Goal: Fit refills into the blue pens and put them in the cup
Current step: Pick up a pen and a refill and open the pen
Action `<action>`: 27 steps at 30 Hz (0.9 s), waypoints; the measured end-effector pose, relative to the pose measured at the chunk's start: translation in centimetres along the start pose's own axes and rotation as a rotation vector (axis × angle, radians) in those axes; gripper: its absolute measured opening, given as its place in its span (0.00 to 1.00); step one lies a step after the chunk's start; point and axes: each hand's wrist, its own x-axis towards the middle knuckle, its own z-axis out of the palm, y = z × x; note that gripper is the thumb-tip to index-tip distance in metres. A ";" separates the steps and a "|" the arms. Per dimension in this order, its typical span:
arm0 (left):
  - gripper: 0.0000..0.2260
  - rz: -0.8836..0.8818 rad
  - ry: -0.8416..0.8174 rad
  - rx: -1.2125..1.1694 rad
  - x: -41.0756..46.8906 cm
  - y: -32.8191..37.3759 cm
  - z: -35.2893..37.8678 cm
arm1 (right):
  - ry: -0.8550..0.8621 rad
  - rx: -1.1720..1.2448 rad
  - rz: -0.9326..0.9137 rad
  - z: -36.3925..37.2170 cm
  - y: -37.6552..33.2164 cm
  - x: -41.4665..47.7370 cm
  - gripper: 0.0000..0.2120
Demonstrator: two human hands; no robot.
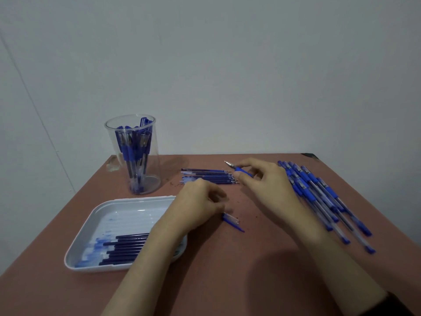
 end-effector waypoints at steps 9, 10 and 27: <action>0.11 -0.035 -0.008 -1.084 -0.2 0.9 -0.9 | -0.450 0.845 0.387 0.3 -1.9 -0.7 0.14; 0.11 -0.030 -0.017 -1.133 -0.2 1.0 -0.9 | -0.484 0.899 0.414 0.4 -1.8 -0.7 0.13; 0.15 -0.048 0.176 -1.440 0.3 1.4 -0.6 | -0.230 0.713 0.173 2.0 -1.2 -0.7 0.06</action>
